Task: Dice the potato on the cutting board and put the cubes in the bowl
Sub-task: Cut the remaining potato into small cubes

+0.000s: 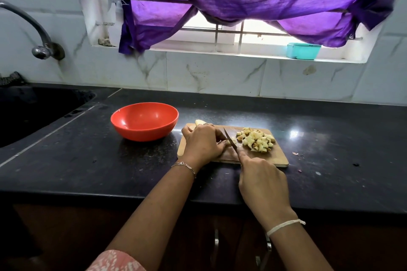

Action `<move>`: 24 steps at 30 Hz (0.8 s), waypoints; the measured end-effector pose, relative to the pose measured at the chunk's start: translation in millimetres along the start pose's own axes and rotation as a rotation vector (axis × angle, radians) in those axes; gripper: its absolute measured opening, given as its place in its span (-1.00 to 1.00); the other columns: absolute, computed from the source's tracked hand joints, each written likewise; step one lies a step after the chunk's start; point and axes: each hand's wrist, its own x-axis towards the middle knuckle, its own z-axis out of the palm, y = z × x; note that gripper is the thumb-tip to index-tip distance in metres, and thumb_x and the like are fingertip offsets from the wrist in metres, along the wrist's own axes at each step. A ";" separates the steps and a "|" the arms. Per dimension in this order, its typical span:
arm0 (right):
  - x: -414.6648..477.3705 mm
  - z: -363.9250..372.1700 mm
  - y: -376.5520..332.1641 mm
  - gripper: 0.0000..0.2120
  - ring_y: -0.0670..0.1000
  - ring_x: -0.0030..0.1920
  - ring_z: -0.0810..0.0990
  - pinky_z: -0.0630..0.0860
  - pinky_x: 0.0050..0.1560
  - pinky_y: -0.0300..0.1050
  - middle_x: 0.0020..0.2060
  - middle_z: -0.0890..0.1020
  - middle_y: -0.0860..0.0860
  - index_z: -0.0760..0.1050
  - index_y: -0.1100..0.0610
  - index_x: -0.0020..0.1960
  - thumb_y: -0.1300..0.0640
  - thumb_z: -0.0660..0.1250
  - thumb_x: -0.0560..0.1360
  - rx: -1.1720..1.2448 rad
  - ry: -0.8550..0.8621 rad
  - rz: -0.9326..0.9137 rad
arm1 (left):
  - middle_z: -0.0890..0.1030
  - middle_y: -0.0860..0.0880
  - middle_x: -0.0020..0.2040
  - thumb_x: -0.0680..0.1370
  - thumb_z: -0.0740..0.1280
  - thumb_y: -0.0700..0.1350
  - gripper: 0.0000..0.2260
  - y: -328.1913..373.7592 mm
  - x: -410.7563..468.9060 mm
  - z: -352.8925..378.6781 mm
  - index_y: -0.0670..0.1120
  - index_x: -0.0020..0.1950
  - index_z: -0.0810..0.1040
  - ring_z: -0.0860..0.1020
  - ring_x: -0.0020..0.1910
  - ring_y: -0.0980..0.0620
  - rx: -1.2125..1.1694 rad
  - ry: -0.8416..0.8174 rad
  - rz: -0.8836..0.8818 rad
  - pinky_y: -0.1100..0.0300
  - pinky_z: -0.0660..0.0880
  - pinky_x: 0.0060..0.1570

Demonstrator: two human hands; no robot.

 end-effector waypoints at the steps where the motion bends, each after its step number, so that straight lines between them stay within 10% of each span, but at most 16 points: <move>1: 1.2 -0.6 -0.4 -0.47 0.02 0.03 0.59 0.47 -0.15 -0.11 0.03 0.60 -0.04 0.10 -0.08 0.55 0.20 0.07 0.62 -0.011 -0.004 -0.008 | 0.62 0.14 0.03 0.50 0.36 0.16 -0.81 0.1 0.5 0.2 0.14 0.01 0.67 0.44 0.23 0.09 0.000 -0.002 0.000 -0.02 0.11 0.12; 24: -4.0 -3.6 -3.2 -0.45 0.01 0.02 0.60 0.41 -0.19 -0.12 0.00 0.60 -0.05 0.07 -0.14 0.55 0.16 0.09 0.61 0.023 -0.004 0.015 | 0.62 0.16 -0.09 0.46 0.38 0.16 -0.87 -7.5 0.8 -1.9 0.20 -0.08 0.69 0.50 0.07 0.09 -0.030 0.035 -0.048 0.03 0.06 -0.02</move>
